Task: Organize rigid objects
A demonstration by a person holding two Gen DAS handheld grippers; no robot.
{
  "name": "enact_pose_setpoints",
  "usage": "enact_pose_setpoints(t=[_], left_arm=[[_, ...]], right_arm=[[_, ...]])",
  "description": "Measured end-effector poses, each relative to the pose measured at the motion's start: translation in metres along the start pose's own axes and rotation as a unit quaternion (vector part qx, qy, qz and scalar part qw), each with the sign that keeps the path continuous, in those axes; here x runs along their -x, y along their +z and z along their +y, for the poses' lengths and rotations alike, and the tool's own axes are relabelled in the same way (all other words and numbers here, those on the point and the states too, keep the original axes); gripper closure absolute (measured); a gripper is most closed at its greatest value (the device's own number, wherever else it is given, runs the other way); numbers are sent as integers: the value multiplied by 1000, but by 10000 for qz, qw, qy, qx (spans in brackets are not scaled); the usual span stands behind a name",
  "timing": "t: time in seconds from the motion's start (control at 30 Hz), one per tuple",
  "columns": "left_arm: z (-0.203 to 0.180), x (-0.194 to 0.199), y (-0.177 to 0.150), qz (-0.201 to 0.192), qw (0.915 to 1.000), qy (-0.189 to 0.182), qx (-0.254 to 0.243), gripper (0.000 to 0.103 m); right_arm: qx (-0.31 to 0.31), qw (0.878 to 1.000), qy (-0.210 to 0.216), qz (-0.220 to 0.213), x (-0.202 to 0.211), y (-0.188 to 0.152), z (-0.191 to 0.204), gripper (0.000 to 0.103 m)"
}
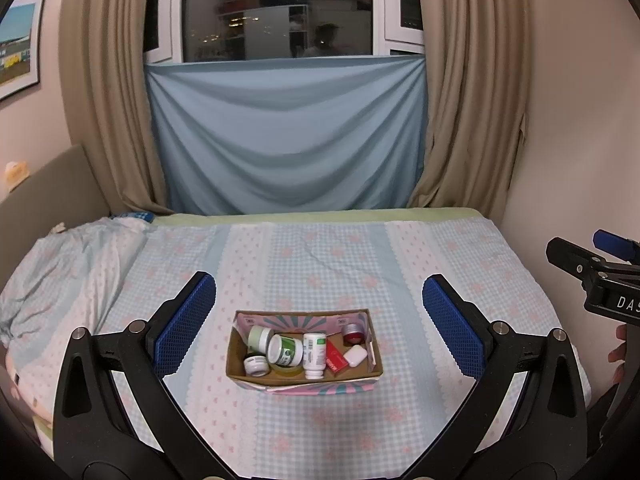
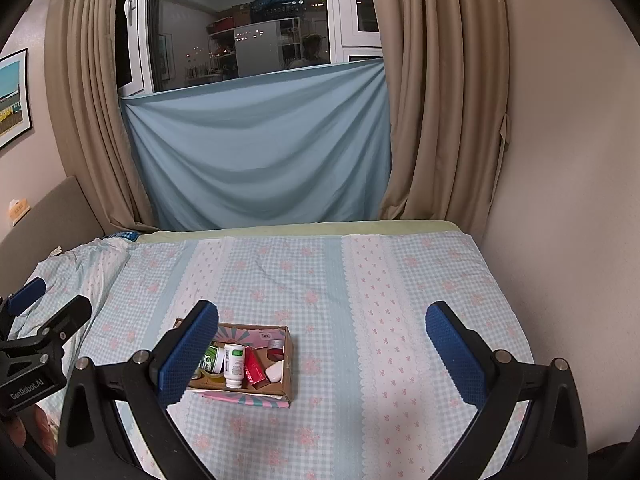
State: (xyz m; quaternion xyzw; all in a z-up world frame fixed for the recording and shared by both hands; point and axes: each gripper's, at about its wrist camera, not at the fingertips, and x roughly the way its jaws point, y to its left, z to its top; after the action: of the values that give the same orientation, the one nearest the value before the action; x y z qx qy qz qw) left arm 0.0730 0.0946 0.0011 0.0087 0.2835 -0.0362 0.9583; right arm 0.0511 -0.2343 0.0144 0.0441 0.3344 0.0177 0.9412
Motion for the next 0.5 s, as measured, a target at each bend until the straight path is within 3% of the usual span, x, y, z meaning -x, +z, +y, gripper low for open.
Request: enact_pose_setpoints(t=[0.5], left_arm=[[7, -1, 3, -29, 9999, -95, -65, 0]], right_arm=[[12, 10000, -17, -6, -1, 1, 1, 0]])
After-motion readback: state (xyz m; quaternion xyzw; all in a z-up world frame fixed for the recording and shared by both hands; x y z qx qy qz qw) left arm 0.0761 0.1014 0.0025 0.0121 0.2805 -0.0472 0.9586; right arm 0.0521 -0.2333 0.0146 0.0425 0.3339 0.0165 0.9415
